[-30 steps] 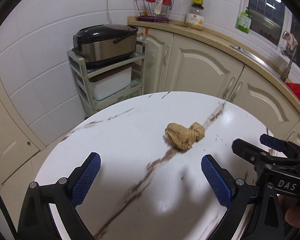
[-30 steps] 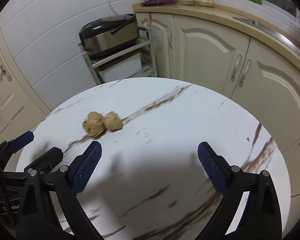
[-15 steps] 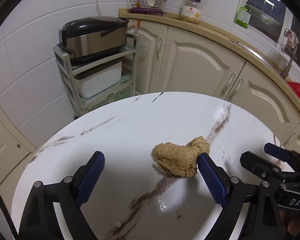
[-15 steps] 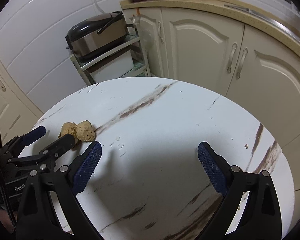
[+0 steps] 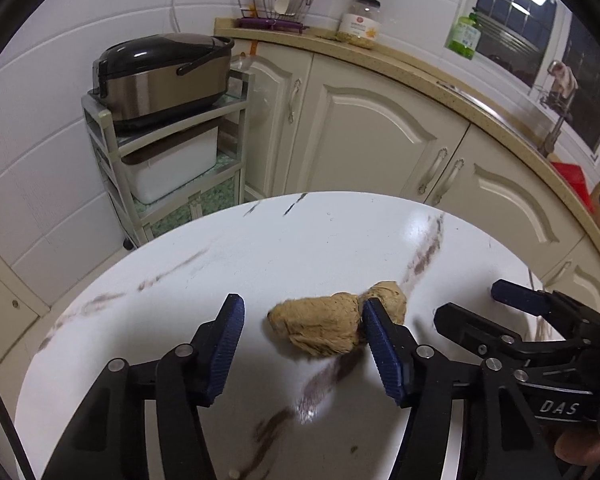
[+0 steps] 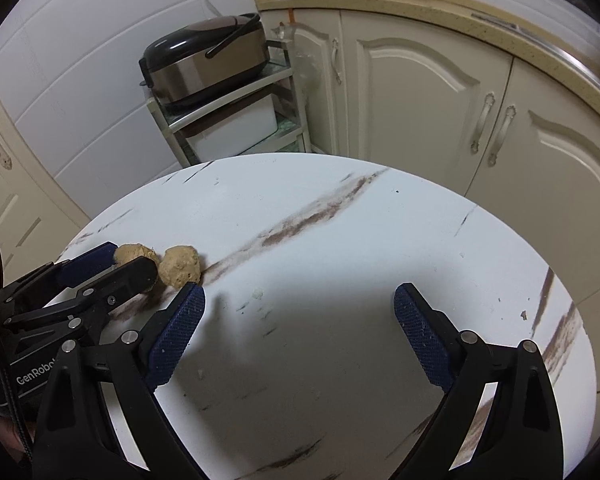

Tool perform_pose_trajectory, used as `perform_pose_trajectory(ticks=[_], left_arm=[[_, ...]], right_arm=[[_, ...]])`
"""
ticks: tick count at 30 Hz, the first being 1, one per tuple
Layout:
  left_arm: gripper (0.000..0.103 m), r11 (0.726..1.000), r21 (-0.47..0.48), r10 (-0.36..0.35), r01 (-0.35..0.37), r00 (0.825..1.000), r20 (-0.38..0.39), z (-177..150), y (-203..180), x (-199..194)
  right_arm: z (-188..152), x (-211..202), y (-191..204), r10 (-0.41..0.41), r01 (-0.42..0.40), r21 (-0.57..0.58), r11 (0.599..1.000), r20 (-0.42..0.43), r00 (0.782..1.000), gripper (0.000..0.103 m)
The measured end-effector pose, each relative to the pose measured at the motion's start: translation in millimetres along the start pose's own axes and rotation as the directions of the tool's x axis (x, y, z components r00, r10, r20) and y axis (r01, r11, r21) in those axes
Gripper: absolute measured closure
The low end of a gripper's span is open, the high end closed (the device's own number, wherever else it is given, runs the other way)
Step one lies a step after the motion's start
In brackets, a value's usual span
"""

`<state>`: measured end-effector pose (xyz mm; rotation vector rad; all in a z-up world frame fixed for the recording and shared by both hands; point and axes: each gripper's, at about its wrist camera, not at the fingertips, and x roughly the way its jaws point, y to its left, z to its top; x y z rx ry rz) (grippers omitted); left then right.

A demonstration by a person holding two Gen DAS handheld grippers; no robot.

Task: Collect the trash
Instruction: 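Grasp one brown biscuit with the left tool while the right tool grasps the other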

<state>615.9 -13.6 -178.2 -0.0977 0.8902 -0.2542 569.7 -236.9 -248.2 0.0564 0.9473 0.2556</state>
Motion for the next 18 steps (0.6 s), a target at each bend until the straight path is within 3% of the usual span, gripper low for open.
perform_pose_trajectory(ticks=[1, 3, 14, 18], left_arm=[[0.048, 1.000, 0.010, -0.002, 0.002, 1.000, -0.004, 1.3, -0.4, 1.6], [0.062, 1.000, 0.019, -0.013, 0.013, 1.000, -0.008, -1.2, -5.5, -1.5], [0.063, 0.996, -0.047, 0.076, -0.076, 0.997, 0.007, -20.1, 17.5, -34.9], [0.063, 0.994, -0.056, 0.093, -0.093, 0.996, 0.000, -24.0, 17.0, -44.4]], right_arm=[[0.1, 0.5, -1.6, -0.001, 0.001, 0.005, 1.000, -0.001, 1.000, 0.009], [-0.1, 0.4, -3.5, -0.001, 0.001, 0.014, 1.000, -0.002, 1.000, 0.009], [2.6, 5.0, 22.0, 0.033, -0.033, -0.043, 0.999, -0.007, 0.999, 0.009], [6.7, 17.3, 45.2, 0.018, -0.018, -0.097, 0.995, -0.004, 1.000, 0.016]])
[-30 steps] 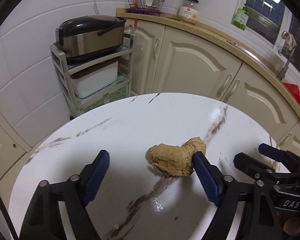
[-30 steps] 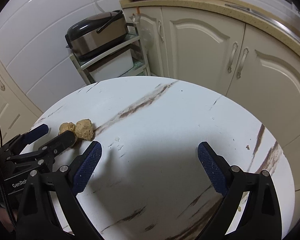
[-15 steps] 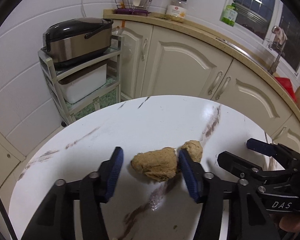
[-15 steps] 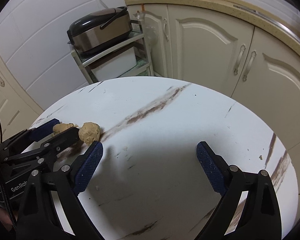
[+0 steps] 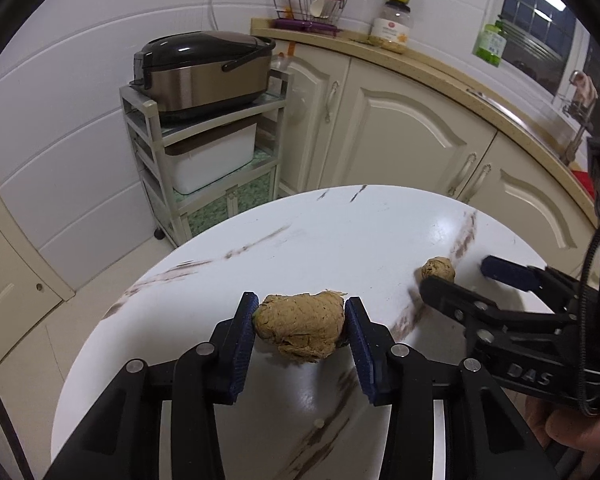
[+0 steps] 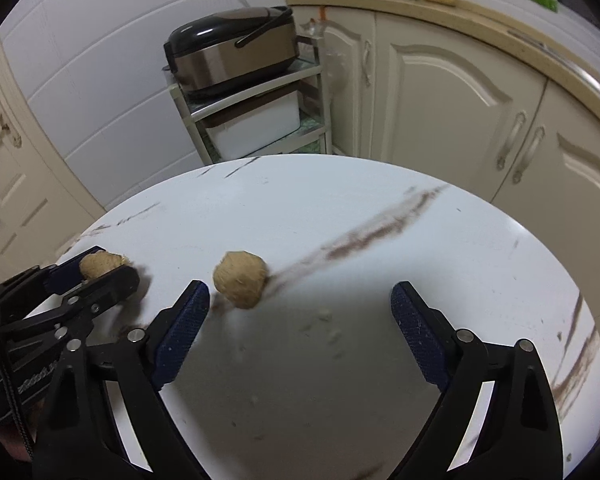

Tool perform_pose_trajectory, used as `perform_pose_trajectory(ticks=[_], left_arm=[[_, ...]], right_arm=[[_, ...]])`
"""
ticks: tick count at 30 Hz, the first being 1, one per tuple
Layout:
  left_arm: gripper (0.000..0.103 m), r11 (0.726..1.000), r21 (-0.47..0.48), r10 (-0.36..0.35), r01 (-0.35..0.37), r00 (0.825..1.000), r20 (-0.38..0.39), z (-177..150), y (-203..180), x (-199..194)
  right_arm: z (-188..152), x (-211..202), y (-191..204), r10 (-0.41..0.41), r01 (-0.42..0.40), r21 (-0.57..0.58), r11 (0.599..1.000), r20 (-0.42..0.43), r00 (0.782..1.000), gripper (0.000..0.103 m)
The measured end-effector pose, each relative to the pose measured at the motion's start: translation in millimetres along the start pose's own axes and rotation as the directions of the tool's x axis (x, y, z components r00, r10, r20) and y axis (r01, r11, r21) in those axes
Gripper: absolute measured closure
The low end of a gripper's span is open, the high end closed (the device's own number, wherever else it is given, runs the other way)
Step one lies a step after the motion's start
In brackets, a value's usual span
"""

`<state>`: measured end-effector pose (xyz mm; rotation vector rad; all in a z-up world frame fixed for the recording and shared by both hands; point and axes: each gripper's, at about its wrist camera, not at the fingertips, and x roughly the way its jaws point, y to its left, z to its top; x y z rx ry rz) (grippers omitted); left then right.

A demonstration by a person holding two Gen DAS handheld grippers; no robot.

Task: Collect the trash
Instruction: 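Grasp one brown biscuit with the left tool while the right tool grasps the other, then carry both brown biscuits over the blue bin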

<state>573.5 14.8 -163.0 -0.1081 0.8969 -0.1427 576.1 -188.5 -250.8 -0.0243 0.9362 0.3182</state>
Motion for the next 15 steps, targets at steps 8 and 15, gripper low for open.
perform_pose_trajectory(ticks=[8, 15], left_arm=[[0.063, 1.000, -0.014, 0.001, -0.001, 1.000, -0.002, -1.8, -5.3, -17.6], [0.063, 1.000, -0.007, -0.011, 0.011, 1.000, 0.028, -8.5, -14.2, -50.1]], right_arm=[[2.7, 3.8, 31.4, -0.022, 0.024, -0.119, 0.993, 0.018, 1.000, 0.078], [-16.2, -21.3, 17.1, 0.025, -0.024, -0.046, 0.999, 0.025, 0.999, 0.079]])
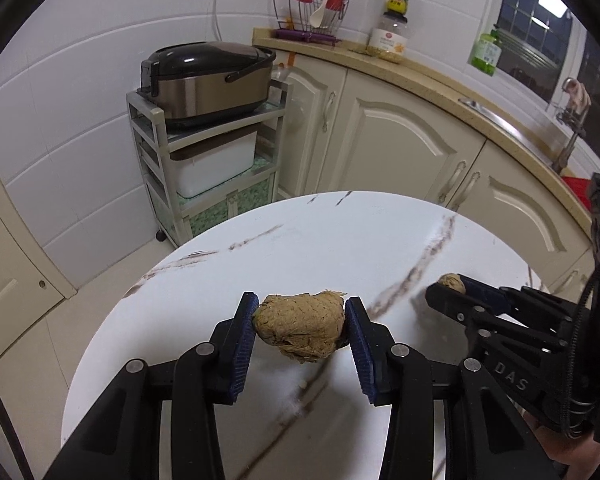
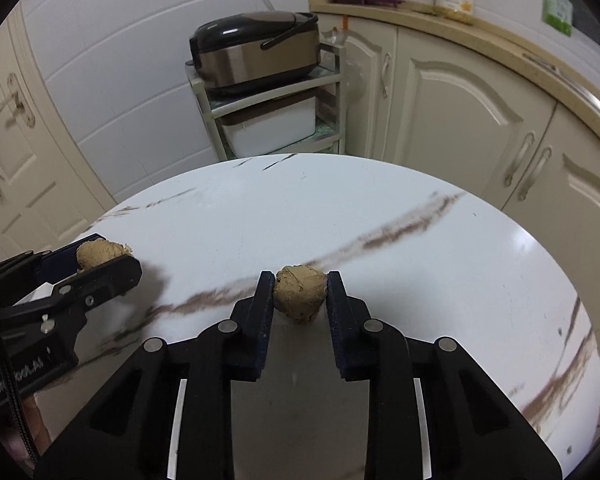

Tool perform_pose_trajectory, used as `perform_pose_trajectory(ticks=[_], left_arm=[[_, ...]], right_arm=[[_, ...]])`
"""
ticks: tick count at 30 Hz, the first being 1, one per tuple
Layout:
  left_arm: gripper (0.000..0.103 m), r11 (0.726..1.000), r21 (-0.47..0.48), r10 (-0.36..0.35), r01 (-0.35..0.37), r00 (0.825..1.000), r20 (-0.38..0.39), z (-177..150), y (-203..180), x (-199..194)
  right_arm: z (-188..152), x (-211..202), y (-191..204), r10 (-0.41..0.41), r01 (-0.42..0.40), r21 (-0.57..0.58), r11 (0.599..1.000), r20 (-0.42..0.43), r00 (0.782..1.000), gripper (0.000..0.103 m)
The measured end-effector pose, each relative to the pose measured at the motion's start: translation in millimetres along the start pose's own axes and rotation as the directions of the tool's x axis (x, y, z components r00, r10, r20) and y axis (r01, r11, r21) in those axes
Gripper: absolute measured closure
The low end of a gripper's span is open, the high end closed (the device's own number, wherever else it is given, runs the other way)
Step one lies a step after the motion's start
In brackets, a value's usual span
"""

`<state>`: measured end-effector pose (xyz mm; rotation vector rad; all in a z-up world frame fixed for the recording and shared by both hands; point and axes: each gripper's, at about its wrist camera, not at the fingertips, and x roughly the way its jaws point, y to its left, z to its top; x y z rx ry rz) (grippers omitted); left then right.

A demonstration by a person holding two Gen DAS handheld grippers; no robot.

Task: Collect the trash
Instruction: 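Carry both brown biscuits over the blue bin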

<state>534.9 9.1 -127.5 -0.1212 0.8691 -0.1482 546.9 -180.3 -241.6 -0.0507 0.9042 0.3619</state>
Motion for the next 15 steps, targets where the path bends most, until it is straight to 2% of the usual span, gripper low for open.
perform_pose_trajectory(ticks=[9, 15], left_arm=[[0.063, 0.996, 0.071, -0.051, 0.047, 0.997, 0.055, -26.6, -44.7, -66.6], [0.063, 0.982, 0.151, -0.123, 0.110, 0.989, 0.082, -58.6, -93.0, -120.1]], right_arm=[[-30.8, -86.1, -24.5, 0.014, -0.021, 0.071, 0.997, 0.091, 0.996, 0.079], [-66.1, -160.9, -48.5, 0.004, -0.028, 0.129, 0.991, 0.186, 0.983, 0.079]])
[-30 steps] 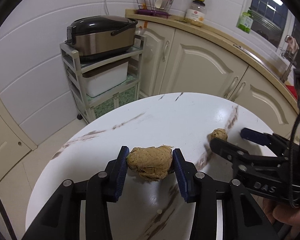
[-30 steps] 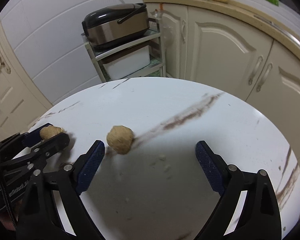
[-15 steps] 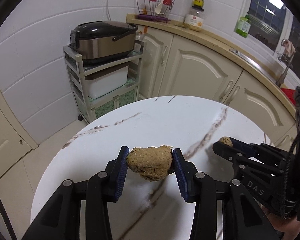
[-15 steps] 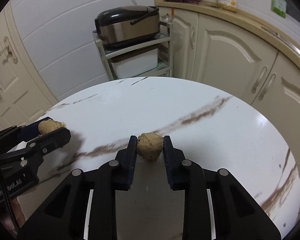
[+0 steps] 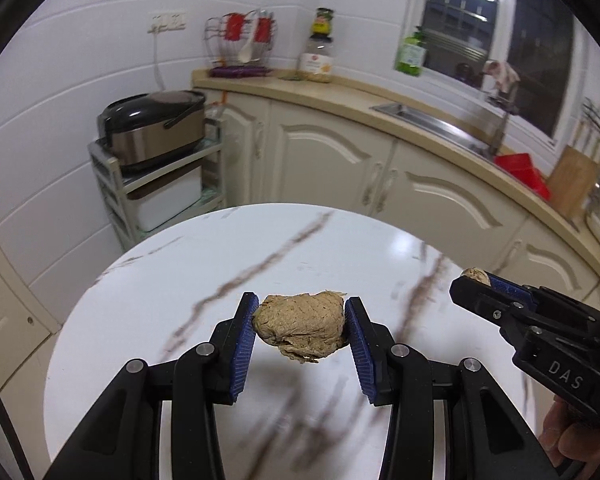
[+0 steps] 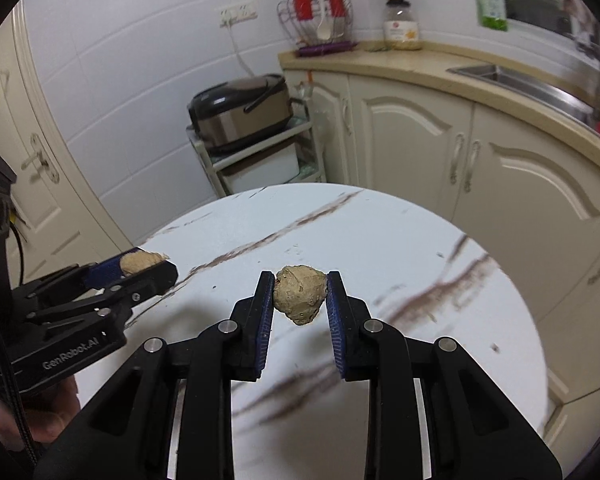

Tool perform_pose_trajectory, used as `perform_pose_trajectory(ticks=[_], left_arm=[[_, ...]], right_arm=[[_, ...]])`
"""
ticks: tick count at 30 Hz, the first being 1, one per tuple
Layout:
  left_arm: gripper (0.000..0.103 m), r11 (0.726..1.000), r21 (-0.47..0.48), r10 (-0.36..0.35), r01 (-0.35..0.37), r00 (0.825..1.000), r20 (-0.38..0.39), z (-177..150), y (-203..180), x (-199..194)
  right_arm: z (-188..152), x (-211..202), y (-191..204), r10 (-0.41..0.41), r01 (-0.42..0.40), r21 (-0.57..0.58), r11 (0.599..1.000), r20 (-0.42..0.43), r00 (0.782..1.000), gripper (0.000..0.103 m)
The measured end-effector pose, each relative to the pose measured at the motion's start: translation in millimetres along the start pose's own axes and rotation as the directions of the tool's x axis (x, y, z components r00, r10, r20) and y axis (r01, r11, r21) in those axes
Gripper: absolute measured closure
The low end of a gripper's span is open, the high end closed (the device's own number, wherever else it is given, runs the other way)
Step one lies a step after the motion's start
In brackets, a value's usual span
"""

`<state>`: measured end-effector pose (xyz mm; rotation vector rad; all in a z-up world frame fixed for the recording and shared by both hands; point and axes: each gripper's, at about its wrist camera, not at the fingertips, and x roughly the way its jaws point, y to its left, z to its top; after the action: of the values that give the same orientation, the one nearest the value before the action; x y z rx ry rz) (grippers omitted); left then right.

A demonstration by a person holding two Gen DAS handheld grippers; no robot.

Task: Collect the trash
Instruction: 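Carry both brown biscuits over the blue bin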

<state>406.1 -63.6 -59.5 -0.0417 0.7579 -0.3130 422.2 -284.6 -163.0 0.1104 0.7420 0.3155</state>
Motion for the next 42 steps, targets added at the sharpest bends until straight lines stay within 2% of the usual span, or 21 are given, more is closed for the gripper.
perform_pose_trajectory(ticks=[5, 11, 15, 20, 23, 26, 33, 38, 42], left_arm=[[0.063, 0.995, 0.069, -0.067, 0.066, 0.998, 0.002, -22.0, -48.8, -29.5], [0.063, 0.981, 0.149, -0.126, 0.126, 0.992, -0.005, -43.9, -107.8, -57.0], [0.063, 0.964, 0.211, -0.163, 0.161, 0.987, -0.010, -52.0, -146.7, -70.4], [0.063, 0.937, 0.275, -0.214, 0.215, 0.976, -0.033, -57.3, -193.8, -68.7], [0.063, 0.919, 0.303, -0.243, 0.252, 0.968, -0.067, -58.0, -221.6, -53.7], [0.063, 0.896, 0.334, -0.266, 0.293, 0.956, -0.125, -57.4, -257.1, -20.3], [0.063, 0.859, 0.389, -0.249, 0.332, 0.936, -0.250, -72.6, -318.9, 50.3], [0.063, 0.847, 0.406, -0.224, 0.344, 0.922, -0.315, -75.7, -342.9, 96.2], [0.063, 0.849, 0.405, -0.198, 0.340, 0.915, -0.352, -78.0, -354.2, 131.0]], right_arm=[[-31.5, -67.0, -37.5, -0.024, 0.018, 0.077, 0.997, 0.074, 0.997, 0.079], [-72.4, -122.2, -87.1, -0.083, 0.065, 0.165, 0.984, 0.103, 0.991, 0.079], [-95.8, -154.7, -116.6, -0.110, 0.080, 0.220, 0.972, 0.128, 0.986, 0.079], [-119.9, -190.3, -153.8, -0.152, 0.102, 0.289, 0.952, 0.156, 0.976, 0.079], [-139.1, -208.7, -186.5, -0.194, 0.131, 0.347, 0.929, 0.153, 0.969, 0.079], [-158.0, -216.3, -219.5, -0.231, 0.164, 0.398, 0.903, 0.128, 0.964, 0.079], [-211.1, -204.1, -292.9, -0.270, 0.223, 0.518, 0.826, 0.016, 0.963, 0.079], [-244.5, -182.6, -330.6, -0.253, 0.238, 0.576, 0.782, -0.055, 0.966, 0.079], [-263.0, -162.3, -351.6, -0.229, 0.243, 0.607, 0.757, -0.102, 0.968, 0.079]])
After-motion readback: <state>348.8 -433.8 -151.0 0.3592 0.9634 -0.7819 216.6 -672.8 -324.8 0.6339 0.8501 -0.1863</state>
